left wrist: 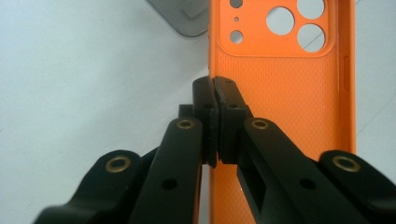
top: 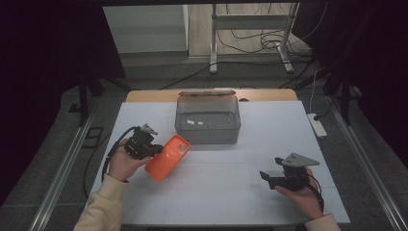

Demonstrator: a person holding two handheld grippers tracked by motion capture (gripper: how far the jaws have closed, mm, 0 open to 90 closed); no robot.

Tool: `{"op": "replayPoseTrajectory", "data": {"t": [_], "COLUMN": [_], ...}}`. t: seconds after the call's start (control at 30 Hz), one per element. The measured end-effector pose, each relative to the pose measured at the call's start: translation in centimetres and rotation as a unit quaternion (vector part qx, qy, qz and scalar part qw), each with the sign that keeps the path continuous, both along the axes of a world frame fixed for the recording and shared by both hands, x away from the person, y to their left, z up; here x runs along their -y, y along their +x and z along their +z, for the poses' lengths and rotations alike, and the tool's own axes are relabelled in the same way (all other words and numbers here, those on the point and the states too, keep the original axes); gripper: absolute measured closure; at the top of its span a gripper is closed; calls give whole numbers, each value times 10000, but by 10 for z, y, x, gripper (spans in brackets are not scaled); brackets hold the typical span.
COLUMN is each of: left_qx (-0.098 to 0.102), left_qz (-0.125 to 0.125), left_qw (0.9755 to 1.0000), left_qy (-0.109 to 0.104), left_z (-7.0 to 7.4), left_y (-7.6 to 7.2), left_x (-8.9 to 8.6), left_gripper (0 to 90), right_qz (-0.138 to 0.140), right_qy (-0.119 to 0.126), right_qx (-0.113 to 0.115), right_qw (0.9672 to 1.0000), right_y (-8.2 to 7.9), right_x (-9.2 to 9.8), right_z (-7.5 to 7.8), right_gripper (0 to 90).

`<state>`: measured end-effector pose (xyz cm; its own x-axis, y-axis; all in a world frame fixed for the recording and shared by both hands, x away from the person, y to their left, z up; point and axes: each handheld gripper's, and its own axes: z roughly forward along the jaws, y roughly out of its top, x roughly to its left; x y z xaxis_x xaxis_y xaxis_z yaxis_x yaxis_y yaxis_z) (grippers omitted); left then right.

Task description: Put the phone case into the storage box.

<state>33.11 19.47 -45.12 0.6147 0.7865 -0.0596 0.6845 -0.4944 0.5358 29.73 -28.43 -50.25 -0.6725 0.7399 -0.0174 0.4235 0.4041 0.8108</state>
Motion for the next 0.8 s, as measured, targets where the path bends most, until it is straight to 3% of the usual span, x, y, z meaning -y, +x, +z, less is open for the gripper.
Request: {"op": "replayPoseTrajectory", "data": {"t": [0.8], "left_qx": [105], "left_qz": [-199], "left_qw": [9997], "left_qy": [37], "left_z": [2], "left_y": [-5], "left_x": [17], "left_gripper": [882], "right_qz": [31], "right_qy": [35], "right_qx": [-22], "right_qw": [10000], "right_y": [1], "right_x": [-3], "right_z": [1], "right_gripper": [191]}}
